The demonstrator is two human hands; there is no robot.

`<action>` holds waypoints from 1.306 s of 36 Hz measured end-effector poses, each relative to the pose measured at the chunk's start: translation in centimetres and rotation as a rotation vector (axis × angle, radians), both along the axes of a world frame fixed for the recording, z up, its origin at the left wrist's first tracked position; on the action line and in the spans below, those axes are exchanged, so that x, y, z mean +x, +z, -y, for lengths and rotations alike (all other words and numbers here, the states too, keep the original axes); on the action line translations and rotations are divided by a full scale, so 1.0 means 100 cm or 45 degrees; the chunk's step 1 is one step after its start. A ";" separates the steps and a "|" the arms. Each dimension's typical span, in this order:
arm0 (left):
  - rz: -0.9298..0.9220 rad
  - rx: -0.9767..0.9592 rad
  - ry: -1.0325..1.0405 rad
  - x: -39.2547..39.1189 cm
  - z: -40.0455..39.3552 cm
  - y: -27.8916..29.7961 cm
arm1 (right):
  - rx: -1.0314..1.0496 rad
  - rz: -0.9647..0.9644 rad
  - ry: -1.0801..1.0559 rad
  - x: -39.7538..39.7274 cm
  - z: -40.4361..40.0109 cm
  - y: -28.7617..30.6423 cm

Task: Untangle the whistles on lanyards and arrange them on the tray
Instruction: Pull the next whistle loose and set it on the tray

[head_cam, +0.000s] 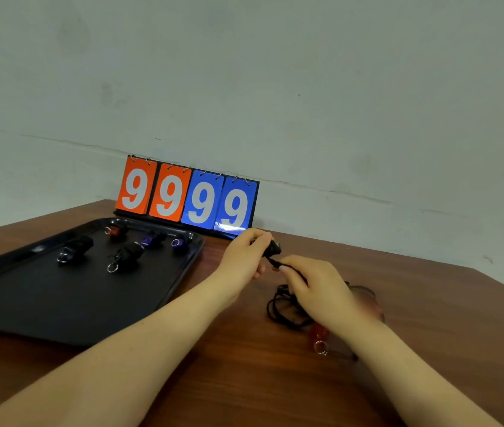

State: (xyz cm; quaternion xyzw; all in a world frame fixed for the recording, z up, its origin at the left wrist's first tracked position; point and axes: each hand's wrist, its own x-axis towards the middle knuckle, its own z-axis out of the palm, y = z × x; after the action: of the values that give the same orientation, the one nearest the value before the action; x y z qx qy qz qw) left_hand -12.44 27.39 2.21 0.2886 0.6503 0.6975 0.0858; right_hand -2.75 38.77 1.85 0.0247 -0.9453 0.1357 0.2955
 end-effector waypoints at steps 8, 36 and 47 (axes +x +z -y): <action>-0.352 -0.232 0.022 -0.001 -0.001 -0.001 | -0.032 -0.257 -0.028 0.003 -0.001 0.003; -0.239 0.010 -0.184 0.018 -0.006 -0.004 | -1.685 -0.100 0.267 0.001 0.001 0.008; 0.404 0.303 -0.130 0.021 -0.004 0.000 | -0.162 -0.121 -0.119 0.002 0.003 0.002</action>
State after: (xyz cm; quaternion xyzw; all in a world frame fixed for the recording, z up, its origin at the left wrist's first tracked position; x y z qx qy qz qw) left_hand -10.33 27.78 2.16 0.2158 0.5260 0.8010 0.1876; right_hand -2.52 38.49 2.03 -0.0317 -0.9199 0.1800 0.3471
